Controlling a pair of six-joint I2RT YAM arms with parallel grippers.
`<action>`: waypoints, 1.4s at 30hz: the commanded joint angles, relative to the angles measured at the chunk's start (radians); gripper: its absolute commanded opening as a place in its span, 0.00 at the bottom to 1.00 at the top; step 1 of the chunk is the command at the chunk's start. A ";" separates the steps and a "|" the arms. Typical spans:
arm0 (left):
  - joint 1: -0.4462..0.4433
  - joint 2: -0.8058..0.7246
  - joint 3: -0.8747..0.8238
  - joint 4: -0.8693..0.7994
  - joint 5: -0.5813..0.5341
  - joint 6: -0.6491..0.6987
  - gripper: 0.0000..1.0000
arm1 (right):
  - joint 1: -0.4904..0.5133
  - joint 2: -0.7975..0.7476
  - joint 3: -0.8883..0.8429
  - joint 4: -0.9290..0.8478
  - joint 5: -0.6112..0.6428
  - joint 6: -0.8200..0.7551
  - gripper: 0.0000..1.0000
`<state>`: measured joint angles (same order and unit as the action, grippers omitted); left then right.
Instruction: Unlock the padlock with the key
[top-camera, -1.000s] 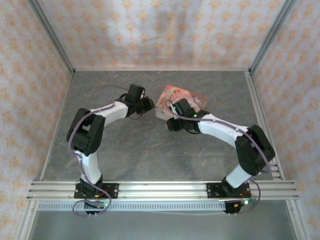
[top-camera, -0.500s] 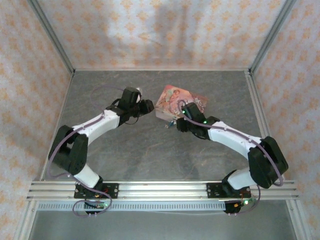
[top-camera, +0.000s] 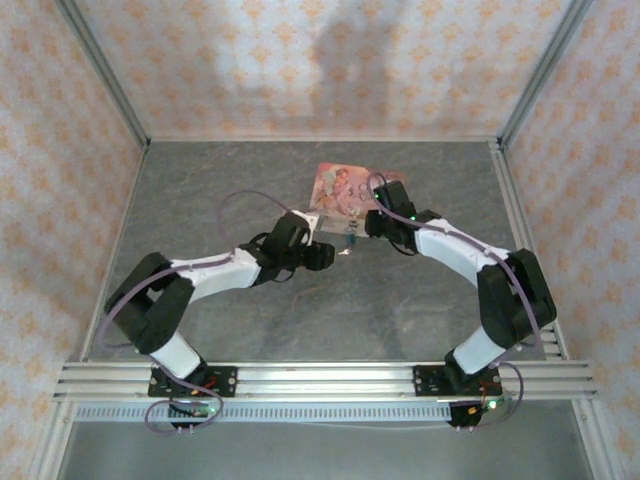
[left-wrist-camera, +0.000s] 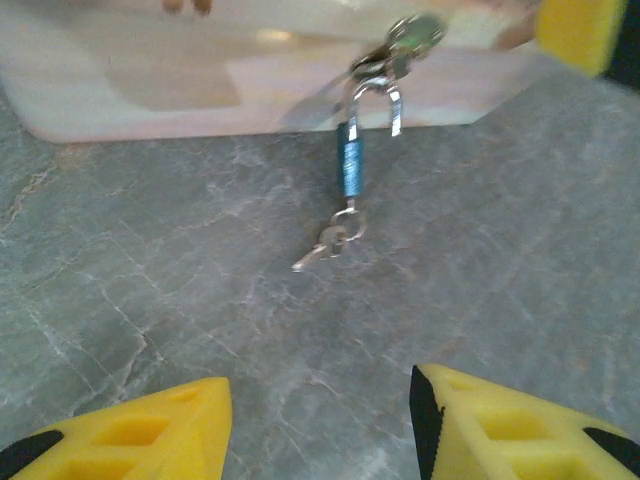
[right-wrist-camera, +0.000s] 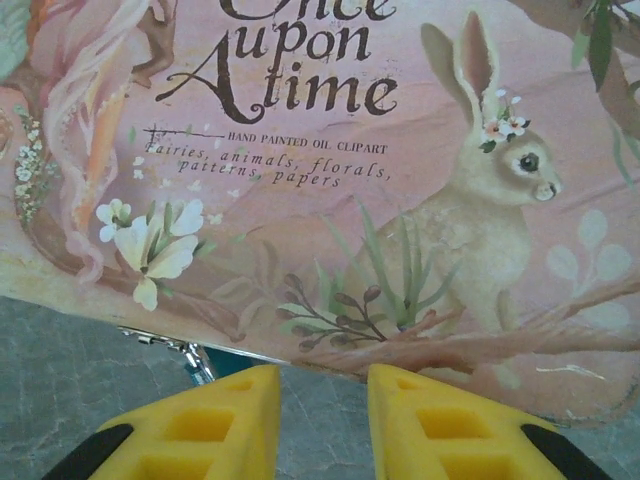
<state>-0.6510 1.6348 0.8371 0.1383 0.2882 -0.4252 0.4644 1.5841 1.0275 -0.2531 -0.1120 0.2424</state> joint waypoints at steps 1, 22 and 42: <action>-0.027 0.069 0.031 0.117 -0.104 0.010 0.52 | -0.010 -0.006 0.033 -0.031 -0.044 -0.012 0.32; -0.153 0.347 0.237 0.158 -0.438 -0.215 0.51 | -0.207 0.186 0.392 -0.071 -0.004 -0.020 0.44; -0.159 0.484 0.348 0.157 -0.481 -0.170 0.33 | -0.223 0.307 0.545 -0.123 0.004 -0.094 0.44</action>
<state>-0.8051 2.0815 1.1522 0.3069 -0.1665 -0.6174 0.2474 1.8679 1.5291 -0.3412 -0.1230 0.1741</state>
